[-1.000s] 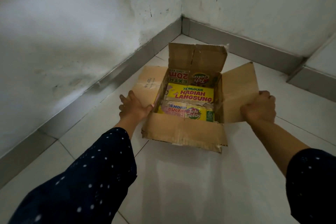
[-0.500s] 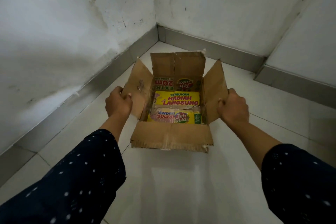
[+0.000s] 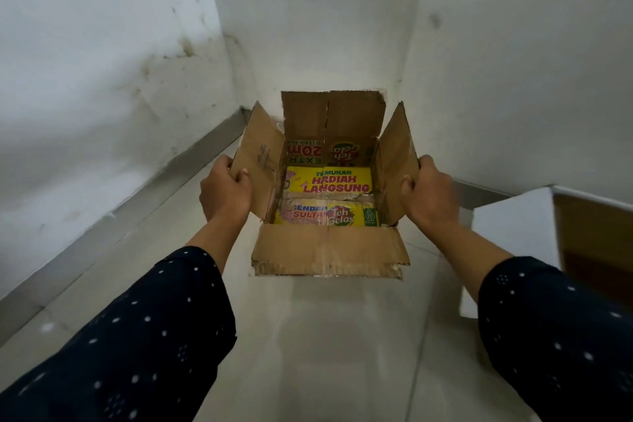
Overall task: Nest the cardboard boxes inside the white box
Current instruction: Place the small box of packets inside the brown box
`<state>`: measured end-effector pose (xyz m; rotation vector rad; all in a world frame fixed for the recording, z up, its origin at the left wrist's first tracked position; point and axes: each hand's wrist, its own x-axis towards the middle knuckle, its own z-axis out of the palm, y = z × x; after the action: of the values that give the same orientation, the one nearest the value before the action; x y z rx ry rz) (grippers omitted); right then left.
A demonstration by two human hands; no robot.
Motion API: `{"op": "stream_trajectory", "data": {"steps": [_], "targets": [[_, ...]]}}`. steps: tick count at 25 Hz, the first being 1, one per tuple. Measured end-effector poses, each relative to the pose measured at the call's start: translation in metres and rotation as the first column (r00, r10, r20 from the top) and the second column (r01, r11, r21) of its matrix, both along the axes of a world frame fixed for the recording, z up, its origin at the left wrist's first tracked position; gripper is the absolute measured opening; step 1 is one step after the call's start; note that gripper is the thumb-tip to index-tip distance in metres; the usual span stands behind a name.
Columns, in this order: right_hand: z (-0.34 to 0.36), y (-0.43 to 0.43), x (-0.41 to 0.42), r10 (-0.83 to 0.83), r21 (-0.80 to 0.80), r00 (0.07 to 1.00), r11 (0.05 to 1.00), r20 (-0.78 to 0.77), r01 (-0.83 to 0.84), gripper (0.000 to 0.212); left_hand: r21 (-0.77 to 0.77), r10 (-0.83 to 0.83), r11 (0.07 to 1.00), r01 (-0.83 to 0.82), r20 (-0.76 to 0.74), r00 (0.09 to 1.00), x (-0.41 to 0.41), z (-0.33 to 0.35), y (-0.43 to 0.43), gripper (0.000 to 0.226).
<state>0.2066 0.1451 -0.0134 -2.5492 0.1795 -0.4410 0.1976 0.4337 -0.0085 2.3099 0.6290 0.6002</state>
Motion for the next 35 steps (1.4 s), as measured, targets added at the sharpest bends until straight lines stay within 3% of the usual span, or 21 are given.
{"op": "stream_trajectory", "data": {"steps": [6,9,16,23,29,35], "targets": [[0.079,-0.143,-0.055,-0.117,-0.016,0.990,0.993,0.085,0.118,0.024,-0.048,-0.131,0.990,0.136,0.102,0.986,-0.031,0.077,-0.143,0.021],[0.109,-0.216,-0.086,-0.194,-0.025,0.974,0.980,0.118,0.199,0.023,-0.035,-0.210,0.975,0.218,0.159,0.965,-0.043,0.104,-0.217,0.010],[0.139,-0.359,-0.157,-0.362,-0.067,0.923,0.926,0.128,0.373,0.023,-0.039,-0.353,0.929,0.368,0.201,0.914,-0.068,0.129,-0.372,0.012],[0.095,-0.452,-0.213,-0.439,-0.115,0.898,0.892,0.011,0.438,0.026,-0.034,-0.491,0.869,0.494,0.078,0.868,-0.094,0.076,-0.471,0.014],[0.018,-0.467,-0.220,-0.441,-0.090,0.887,0.897,-0.136,0.432,0.028,-0.026,-0.519,0.855,0.518,-0.074,0.852,-0.098,0.001,-0.488,0.018],[-0.023,-0.476,-0.203,-0.481,-0.173,0.860,0.874,-0.169,0.454,0.026,0.021,-0.507,0.859,0.511,-0.094,0.857,-0.083,-0.034,-0.480,0.015]]}}
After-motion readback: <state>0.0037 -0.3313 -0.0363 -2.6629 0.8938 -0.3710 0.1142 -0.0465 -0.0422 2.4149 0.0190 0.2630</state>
